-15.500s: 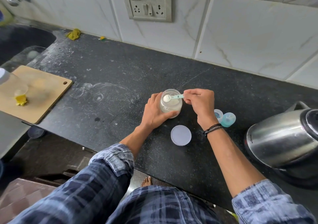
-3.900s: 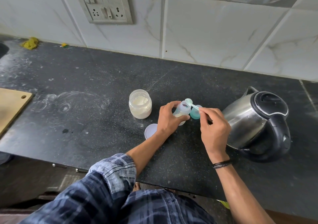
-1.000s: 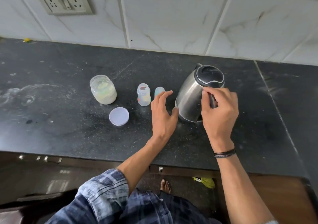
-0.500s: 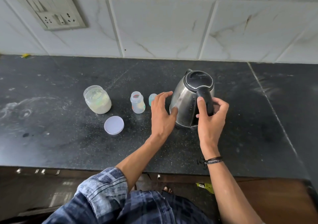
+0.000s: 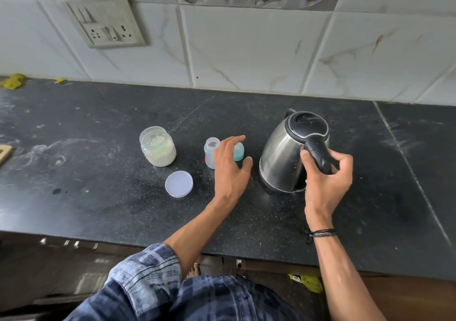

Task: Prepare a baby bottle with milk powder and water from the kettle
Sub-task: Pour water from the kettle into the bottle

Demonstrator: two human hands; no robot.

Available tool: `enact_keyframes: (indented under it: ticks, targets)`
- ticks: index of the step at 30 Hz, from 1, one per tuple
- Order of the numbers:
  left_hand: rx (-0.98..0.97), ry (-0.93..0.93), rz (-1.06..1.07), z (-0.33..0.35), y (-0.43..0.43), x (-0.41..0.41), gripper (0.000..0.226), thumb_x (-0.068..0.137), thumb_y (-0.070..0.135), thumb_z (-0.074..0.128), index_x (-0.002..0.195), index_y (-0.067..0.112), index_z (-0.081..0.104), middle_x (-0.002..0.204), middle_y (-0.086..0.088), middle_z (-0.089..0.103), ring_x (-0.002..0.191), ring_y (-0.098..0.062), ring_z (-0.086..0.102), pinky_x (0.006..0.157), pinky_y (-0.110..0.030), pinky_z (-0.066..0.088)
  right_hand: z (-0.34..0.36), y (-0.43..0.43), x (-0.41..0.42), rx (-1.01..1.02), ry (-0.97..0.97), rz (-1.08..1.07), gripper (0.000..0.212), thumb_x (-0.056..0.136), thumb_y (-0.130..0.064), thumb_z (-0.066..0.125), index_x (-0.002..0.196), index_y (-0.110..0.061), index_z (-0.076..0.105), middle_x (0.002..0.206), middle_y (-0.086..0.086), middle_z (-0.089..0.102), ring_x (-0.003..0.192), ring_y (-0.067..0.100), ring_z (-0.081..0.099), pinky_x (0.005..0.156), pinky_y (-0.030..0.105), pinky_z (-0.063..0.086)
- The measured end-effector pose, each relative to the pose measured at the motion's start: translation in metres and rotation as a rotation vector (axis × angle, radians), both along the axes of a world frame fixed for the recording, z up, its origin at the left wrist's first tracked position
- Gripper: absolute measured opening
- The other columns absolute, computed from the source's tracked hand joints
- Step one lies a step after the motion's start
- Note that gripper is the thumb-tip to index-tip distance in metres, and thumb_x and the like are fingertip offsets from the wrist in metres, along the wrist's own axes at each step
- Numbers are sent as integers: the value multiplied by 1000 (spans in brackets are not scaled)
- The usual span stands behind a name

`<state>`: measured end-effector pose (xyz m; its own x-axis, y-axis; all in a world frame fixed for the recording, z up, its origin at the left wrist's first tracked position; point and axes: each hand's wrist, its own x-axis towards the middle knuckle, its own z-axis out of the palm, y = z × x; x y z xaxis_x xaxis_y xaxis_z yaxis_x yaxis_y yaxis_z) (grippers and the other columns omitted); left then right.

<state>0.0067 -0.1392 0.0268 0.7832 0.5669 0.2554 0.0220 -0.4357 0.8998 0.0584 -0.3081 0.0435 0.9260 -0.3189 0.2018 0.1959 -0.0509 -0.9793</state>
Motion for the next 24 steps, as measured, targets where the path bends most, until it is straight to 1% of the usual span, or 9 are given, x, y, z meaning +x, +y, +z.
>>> enact_keyframes:
  ticks: [3,4,7,10,13,15,18,21,24]
  targets:
    - [34,1,106,-5,17,-7,53,85,4,69,135,21,59,127,21,47,121,-9,40,104,-16,33,5,-3,3,-15,-12,6,36,73,-30,92,91,-34,61,84,-7,75,73,13,69,68,56,61]
    - [31,8,143,-7,22,-9,56,84,4,69,136,22,58,131,17,46,122,-12,40,103,-15,31,7,-5,4,-21,-16,14,36,72,-30,92,90,-34,62,84,-9,76,73,11,69,69,56,61]
    - [-26,32,215,-15,41,-13,61,83,3,69,139,20,54,142,6,44,129,-16,40,108,-25,34,13,-11,10,-58,-24,63,35,70,-30,93,89,-37,64,83,-14,75,73,7,70,68,54,61]
    - [-121,114,211,-22,60,-13,69,84,8,73,146,21,46,151,3,40,138,-15,37,109,-17,32,18,-20,17,-117,-24,142,34,67,-30,94,86,-39,67,82,-9,74,70,10,68,65,47,60]
    - [-200,231,154,-28,76,-8,85,83,14,80,156,21,36,158,1,40,143,-17,39,117,-32,35,26,-27,26,-143,-21,244,34,64,-33,94,86,-37,69,83,-7,73,66,8,65,61,33,53]
    - [-231,283,106,-30,83,-3,90,82,16,83,158,19,33,160,0,40,144,-17,40,119,-38,35,34,-29,31,-176,-13,324,35,62,-35,94,86,-35,69,82,-7,75,65,6,66,54,25,49]
    - [-243,315,76,-32,88,4,90,81,16,85,157,16,37,157,0,47,142,-17,45,119,-37,37,46,-27,38,-222,-12,441,35,63,-31,94,88,-30,70,78,-9,76,59,3,63,46,17,45]
    - [-233,336,84,-33,92,9,81,82,16,84,153,19,45,149,0,56,134,-18,54,114,-35,41,56,-21,45,-254,-25,539,33,64,-25,93,89,-25,71,80,-10,77,61,1,65,50,13,46]
    - [-224,340,93,-33,94,10,77,82,18,85,150,22,49,142,1,61,127,-19,59,112,-40,45,62,-15,50,-277,-25,616,33,63,-26,93,87,-25,71,76,-9,76,54,2,61,46,14,43]
